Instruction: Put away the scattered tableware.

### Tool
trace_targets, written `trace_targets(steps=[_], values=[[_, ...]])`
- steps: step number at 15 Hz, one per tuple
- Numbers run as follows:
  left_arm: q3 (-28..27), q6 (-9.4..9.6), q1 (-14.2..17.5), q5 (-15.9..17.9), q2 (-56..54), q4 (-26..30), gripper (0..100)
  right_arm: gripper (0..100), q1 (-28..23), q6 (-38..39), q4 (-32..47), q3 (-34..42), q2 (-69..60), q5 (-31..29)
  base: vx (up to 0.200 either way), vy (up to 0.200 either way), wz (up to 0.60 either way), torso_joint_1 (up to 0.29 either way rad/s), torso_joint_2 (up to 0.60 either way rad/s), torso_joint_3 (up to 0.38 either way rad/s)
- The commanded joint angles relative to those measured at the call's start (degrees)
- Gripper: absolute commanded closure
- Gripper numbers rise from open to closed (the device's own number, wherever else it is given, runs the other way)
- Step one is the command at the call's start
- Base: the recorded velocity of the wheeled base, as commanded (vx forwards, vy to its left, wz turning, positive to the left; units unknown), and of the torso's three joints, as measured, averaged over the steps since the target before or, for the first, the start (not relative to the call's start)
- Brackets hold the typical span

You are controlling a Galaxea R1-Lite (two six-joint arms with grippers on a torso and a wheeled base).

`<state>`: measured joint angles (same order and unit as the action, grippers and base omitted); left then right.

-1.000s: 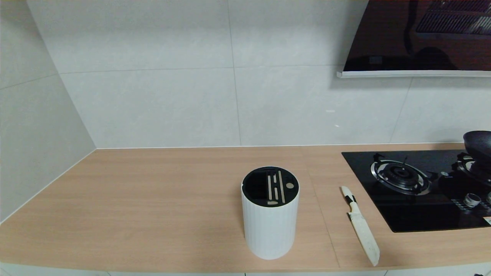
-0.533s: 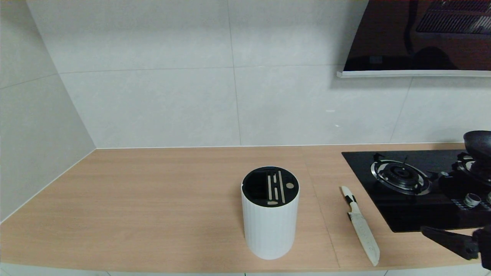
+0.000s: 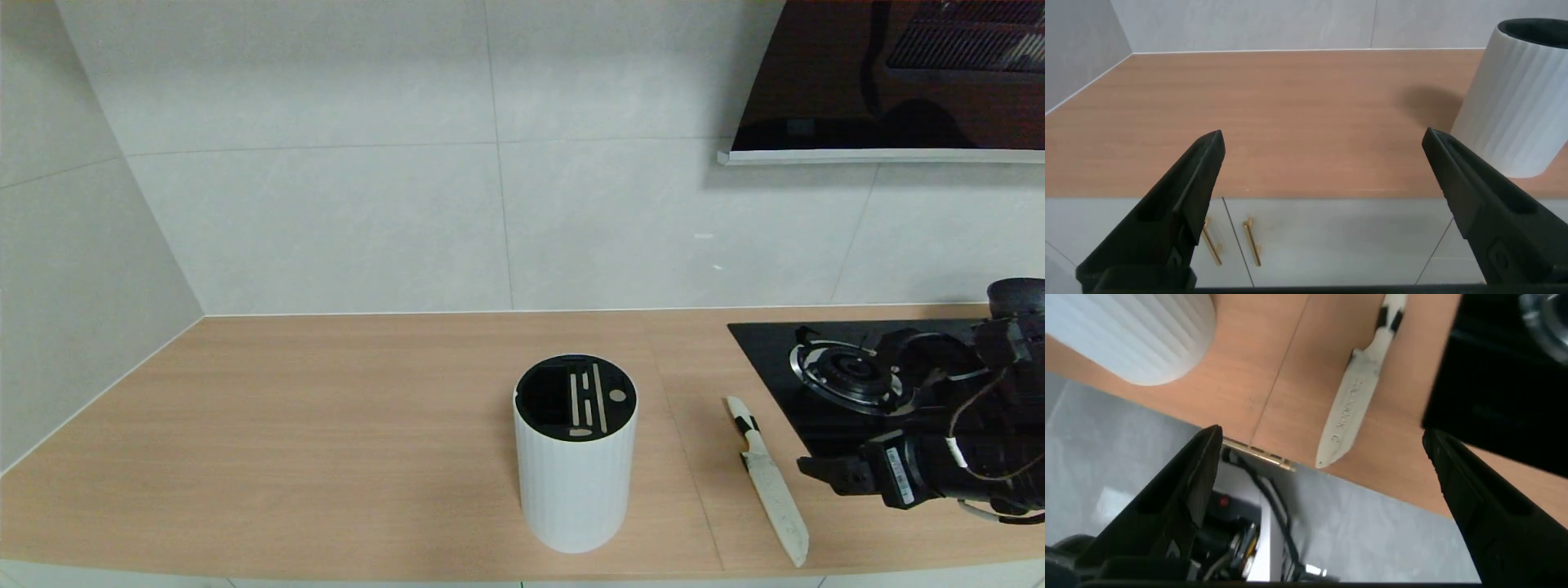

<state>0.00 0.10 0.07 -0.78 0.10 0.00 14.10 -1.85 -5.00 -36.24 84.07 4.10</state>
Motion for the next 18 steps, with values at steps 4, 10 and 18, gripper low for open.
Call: trace_targets(steps=[4,10,18], values=[[0.0,-0.01,0.01,-0.01,-0.01,0.0,0,0,0.13,1.5,-6.78,1.97,11.38,-1.02,0.0,0.0,0.0,0.0,0.0,0.0],[0.0,-0.01,0.01,-0.01,-0.01,0.0,0,0,3.39,8.71,-29.98,5.04,29.66,-12.01,0.0,0.0,0.0,0.0,0.0,0.0],[0.0,-0.01,0.01,-0.01,0.08,0.0,0,0,1.01,11.61,-46.15,4.87,40.83,-15.08,0.0,0.0,0.0,0.0,0.0,0.0]])
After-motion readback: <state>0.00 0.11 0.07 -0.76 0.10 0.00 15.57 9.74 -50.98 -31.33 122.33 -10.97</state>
